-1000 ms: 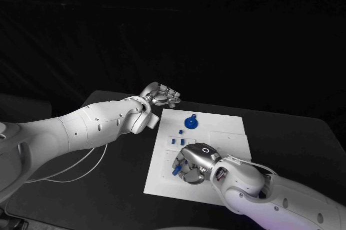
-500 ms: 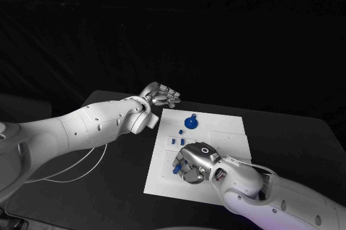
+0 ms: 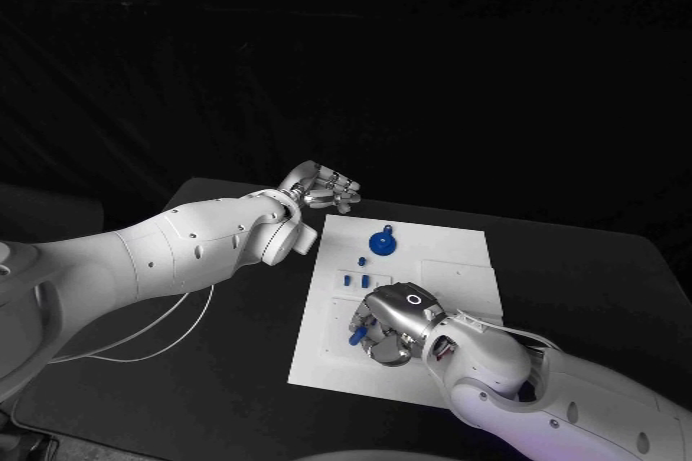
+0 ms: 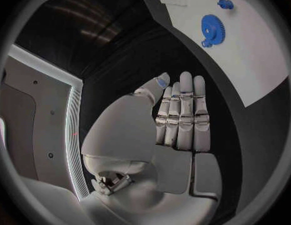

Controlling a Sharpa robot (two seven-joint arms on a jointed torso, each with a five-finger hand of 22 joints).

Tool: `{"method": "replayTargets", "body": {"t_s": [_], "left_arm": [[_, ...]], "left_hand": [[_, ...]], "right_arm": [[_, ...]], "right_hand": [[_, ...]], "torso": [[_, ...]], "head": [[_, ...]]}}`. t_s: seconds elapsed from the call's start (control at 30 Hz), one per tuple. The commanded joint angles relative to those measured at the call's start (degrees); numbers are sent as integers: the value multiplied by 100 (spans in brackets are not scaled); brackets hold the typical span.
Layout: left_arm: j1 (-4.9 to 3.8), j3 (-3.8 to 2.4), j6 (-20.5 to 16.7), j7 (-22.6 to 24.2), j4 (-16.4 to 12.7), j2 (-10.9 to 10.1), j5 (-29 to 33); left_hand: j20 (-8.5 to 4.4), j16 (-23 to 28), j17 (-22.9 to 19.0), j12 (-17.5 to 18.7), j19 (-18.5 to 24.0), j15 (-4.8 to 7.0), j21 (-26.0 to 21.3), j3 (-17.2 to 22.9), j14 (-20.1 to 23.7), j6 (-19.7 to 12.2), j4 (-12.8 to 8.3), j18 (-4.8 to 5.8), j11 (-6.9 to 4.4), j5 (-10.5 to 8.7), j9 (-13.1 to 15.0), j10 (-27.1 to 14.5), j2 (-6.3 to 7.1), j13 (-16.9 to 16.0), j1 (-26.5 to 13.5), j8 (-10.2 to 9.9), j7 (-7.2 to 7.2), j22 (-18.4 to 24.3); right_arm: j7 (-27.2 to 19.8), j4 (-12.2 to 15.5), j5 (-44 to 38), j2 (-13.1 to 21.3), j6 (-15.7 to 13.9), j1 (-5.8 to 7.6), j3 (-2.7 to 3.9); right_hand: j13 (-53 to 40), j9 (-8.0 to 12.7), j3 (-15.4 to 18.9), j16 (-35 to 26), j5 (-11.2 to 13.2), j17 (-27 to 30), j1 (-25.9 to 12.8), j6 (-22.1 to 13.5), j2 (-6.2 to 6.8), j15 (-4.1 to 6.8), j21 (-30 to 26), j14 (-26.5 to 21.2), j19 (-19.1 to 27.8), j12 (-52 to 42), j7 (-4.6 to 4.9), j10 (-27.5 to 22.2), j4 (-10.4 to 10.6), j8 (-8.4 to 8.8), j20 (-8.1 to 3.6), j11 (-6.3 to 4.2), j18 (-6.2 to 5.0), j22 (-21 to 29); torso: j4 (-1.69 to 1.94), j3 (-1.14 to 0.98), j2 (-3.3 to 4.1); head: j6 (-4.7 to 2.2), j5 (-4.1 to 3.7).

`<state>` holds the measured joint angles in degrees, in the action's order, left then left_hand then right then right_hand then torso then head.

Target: Assemble the parts on the task board

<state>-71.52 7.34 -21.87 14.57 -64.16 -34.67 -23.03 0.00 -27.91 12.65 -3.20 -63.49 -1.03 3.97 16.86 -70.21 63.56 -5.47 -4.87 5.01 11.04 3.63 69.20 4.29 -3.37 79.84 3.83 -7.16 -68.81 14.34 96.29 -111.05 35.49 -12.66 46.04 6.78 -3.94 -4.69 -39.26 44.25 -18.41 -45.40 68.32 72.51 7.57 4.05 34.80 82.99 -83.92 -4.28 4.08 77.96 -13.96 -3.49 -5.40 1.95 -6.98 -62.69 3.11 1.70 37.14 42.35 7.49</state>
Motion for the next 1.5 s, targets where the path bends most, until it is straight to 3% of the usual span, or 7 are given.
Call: {"method": "replayTargets", "body": {"t_s": [0.03,0.47,0.57,1.0,1.2,1.3,1.5], "left_arm": [[15,-5,68,38,-9,10,32],[16,-5,70,33,-7,17,32],[16,-5,70,32,-4,22,32],[16,-5,71,33,14,34,32],[17,-5,71,34,17,36,32],[17,-5,73,35,19,37,32],[17,-5,74,33,28,37,33]], "left_hand": [[5,18,5,-26,-26,-17,-12,-5,3,-22,27,58,5,-20,3,-39,-49,-2,9,-15,-2,6],[6,16,6,-26,-28,-17,-11,-5,2,-25,27,57,8,-20,3,-49,-51,-1,10,-14,-3,10],[5,15,6,-28,-29,-16,-10,-3,2,-24,24,56,6,-19,3,-46,-52,-2,16,-14,-2,8],[5,15,6,-28,-29,-16,-10,-3,2,-24,24,56,6,-19,3,-46,-52,-2,16,-14,-2,8],[5,15,6,-28,-29,-16,-10,-3,2,-24,24,56,6,-19,3,-46,-52,-2,16,-14,-2,8],[5,15,6,-28,-29,-16,-10,-3,2,-24,24,56,6,-19,3,-46,-52,-2,16,-14,-2,8],[5,15,6,-28,-29,-16,-10,-3,2,-24,24,56,6,-19,3,-46,-52,-2,16,-14,-2,8]], "right_arm": [[8,23,-72,6,195,-4,0],[160,-30,-161,-52,489,-3,-1],[214,-50,-203,-95,569,0,-1],[271,-70,-222,-184,672,41,-37],[201,-59,-85,-185,504,52,-53],[171,-53,-36,-182,396,54,-57],[131,-45,15,-180,233,55,-60]], "right_hand": [[-5,-9,-32,11,28,2,-34,39,-33,35,-3,5,-235,-27,4,196,3,-20,-29,-132,-88,-7],[-3,-3,-38,0,47,10,-26,21,-40,32,-53,-6,-219,-16,10,182,5,-19,-27,-125,-84,-7],[-3,2,-55,-10,181,16,-7,8,-58,30,-97,-10,-211,-12,14,171,-1,-19,-26,-121,-84,-1],[6,22,-57,-34,212,25,-23,-45,-49,17,-190,-17,-210,6,33,116,3,-18,-15,-102,-83,5],[18,53,753,-27,302,33,43,-235,-38,-18,-252,14,-245,33,61,-69,130,-18,18,-85,-90,37],[22,77,941,-20,739,34,62,-411,-16,-47,-244,24,-252,40,93,-136,151,-13,41,-56,-106,44],[25,81,1260,-9,793,43,130,-543,16,-76,-231,27,-252,40,123,-219,178,-12,79,-20,-154,75]], "torso": [[1,0,-1],[5,0,0],[4,3,-1],[2,2,-1],[-4,-1,-1],[-4,-2,1],[-2,-3,1]], "head": [[1,5],[12,-15],[31,-23],[-24,-37],[-18,-25],[-19,-23],[-21,-23]]}}
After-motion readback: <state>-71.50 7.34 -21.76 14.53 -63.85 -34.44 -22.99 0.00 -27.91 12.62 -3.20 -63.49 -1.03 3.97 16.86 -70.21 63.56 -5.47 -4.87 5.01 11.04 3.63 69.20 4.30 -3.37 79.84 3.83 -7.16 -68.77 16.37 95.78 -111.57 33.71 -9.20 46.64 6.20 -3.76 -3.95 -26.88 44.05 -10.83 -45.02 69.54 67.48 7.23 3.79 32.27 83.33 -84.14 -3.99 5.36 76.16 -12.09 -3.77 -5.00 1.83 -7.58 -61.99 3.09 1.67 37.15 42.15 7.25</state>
